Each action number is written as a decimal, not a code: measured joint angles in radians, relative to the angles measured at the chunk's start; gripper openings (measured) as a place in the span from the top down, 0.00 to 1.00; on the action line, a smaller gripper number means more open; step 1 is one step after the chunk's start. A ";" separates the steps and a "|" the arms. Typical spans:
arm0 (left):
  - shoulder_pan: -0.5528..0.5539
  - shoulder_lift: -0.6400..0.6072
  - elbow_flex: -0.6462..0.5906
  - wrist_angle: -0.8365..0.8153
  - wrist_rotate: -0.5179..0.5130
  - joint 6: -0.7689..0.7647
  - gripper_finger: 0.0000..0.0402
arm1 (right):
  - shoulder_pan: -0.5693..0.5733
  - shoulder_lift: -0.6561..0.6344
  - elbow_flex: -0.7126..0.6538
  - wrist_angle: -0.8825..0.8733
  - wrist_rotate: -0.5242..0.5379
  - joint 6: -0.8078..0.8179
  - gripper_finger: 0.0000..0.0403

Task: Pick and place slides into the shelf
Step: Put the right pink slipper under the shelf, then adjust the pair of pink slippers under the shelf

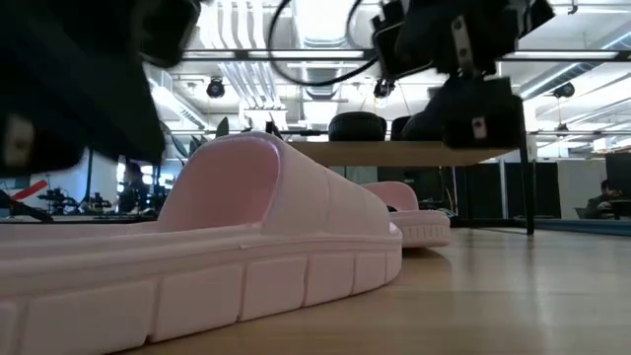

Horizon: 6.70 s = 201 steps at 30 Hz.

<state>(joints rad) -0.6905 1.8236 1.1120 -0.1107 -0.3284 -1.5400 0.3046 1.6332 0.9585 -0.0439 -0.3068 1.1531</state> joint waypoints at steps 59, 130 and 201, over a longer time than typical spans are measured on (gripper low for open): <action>0.060 0.071 0.001 0.110 -0.091 0.086 1.00 | 0.003 0.342 0.275 -0.027 -0.029 -0.232 0.70; -0.053 0.006 -0.012 -0.029 -0.028 0.028 1.00 | -0.233 -0.035 0.203 -1.054 0.571 -0.690 0.75; -0.042 0.006 -0.026 -0.033 -0.059 0.055 1.00 | -0.041 -0.121 -0.112 -0.629 0.575 0.069 0.98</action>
<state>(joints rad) -0.7322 1.8297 1.0863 -0.1436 -0.3878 -1.4849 0.2633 1.5120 0.8467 -0.6730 0.2682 1.2220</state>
